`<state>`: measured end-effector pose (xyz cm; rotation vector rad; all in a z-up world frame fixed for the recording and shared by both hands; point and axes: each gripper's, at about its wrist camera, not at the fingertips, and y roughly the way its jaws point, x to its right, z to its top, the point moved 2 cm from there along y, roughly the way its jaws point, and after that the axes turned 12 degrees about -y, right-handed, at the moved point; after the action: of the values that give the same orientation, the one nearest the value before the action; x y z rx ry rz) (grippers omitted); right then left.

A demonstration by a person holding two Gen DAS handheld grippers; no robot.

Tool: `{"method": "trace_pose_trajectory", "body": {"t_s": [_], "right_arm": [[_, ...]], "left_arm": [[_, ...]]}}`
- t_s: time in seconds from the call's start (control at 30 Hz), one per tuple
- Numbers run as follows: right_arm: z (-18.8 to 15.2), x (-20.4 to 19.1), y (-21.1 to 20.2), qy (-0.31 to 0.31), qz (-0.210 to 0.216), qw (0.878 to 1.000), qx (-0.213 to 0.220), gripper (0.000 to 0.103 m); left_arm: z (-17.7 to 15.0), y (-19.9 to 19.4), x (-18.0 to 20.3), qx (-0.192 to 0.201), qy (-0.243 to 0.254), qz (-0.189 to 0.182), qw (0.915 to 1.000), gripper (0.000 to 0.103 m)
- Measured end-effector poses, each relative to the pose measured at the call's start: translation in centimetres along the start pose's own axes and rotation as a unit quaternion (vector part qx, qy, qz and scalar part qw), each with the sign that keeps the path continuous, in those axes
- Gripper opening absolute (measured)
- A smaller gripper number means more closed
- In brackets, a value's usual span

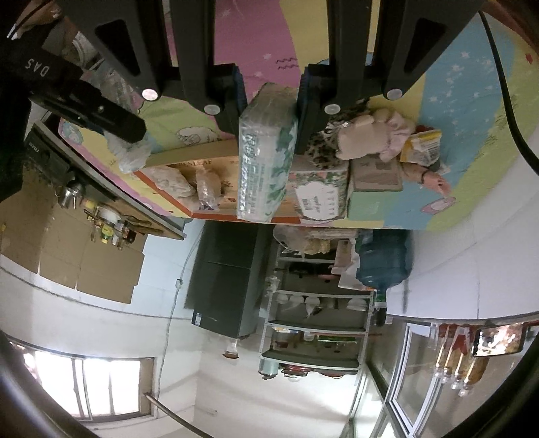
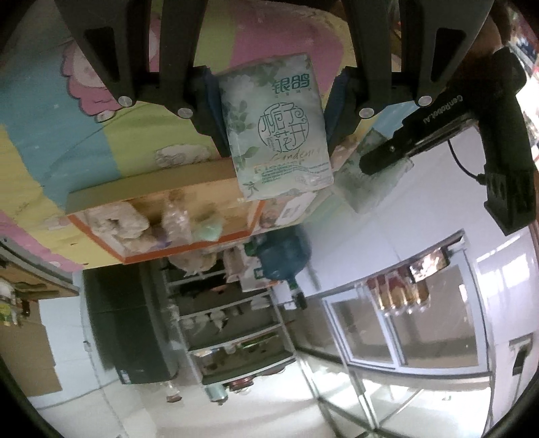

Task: Organize soft objects
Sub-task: 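Carry the tissue pack and printed packet in both grippers over the tray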

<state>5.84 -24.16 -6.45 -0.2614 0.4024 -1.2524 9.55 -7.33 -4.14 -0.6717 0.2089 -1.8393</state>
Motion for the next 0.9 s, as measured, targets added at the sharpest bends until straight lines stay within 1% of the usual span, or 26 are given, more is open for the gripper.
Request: {"method": "trace_pose_trajectory", "body": {"t_s": [0.2, 0.4, 0.6, 0.73, 0.9], "right_arm": [[0.2, 1.7, -0.7, 0.000, -0.025, 1.000, 0.016, 0.053], [0.0, 3.6, -0.8, 0.010, -0.041, 0.999, 0.024, 0.053], [-0.3, 5.8, -1.1, 0.024, -0.059, 0.997, 0.033, 0.053], [-0.3, 7.1, -1.1, 0.032, -0.070, 0.996, 0.035, 0.053], [-0.3, 8.7, -0.8, 0.045, -0.079, 0.995, 0.030, 0.053]], "left_arm": [[0.1, 1.3, 1.0, -0.002, -0.003, -0.003, 1.0000, 0.025], [-0.2, 2.2, 1.6, -0.005, -0.011, -0.019, 0.9997, 0.025], [-0.4, 4.0, 2.8, -0.020, -0.001, -0.016, 0.9997, 0.025], [0.2, 5.4, 3.8, -0.025, 0.005, -0.018, 0.9995, 0.025], [1.2, 7.4, 4.7, -0.029, -0.003, -0.026, 0.9992, 0.025]]}}
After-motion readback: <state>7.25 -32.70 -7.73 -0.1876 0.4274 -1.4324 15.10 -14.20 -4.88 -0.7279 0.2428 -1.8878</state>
